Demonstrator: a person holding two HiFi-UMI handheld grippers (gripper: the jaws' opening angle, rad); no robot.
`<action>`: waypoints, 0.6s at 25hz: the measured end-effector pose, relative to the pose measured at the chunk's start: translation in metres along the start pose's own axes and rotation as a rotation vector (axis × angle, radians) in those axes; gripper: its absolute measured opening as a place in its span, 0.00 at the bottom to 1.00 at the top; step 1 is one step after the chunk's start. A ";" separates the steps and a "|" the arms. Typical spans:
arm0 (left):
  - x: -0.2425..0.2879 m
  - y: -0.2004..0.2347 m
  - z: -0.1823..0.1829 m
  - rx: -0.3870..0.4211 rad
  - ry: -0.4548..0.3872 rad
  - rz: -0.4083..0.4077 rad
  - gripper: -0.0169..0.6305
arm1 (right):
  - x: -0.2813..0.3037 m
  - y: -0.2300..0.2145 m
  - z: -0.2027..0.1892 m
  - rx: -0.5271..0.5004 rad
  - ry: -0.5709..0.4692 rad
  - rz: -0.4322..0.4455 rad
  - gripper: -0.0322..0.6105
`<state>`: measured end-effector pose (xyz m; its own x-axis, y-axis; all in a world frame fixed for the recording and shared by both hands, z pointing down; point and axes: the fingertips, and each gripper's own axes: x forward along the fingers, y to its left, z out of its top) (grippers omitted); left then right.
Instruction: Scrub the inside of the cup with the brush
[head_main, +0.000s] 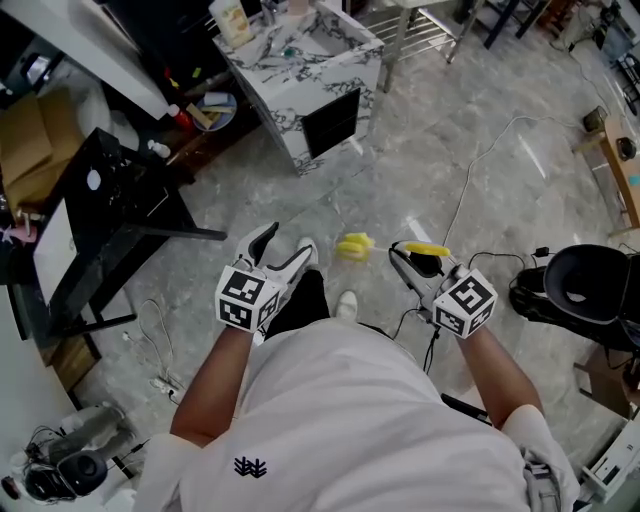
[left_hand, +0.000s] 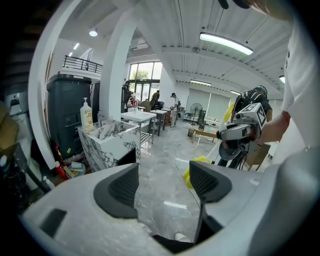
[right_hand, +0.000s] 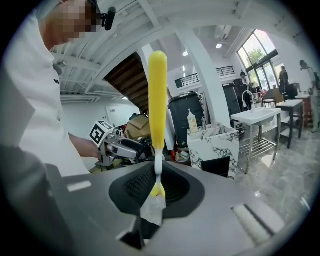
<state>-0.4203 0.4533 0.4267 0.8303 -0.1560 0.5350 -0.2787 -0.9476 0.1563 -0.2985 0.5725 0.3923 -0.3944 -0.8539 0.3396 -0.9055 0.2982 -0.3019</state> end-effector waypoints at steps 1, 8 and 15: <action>0.005 0.008 0.006 0.009 -0.005 0.006 0.53 | 0.005 -0.006 0.003 0.001 0.001 -0.004 0.12; 0.058 0.077 0.050 0.022 -0.054 -0.005 0.54 | 0.038 -0.058 0.041 0.009 -0.003 -0.098 0.12; 0.114 0.149 0.121 0.069 -0.100 -0.030 0.54 | 0.085 -0.117 0.088 0.021 0.004 -0.169 0.12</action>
<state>-0.3087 0.2608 0.4109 0.8828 -0.1513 0.4446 -0.2223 -0.9685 0.1120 -0.2126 0.4275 0.3781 -0.2377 -0.8893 0.3907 -0.9554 0.1415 -0.2592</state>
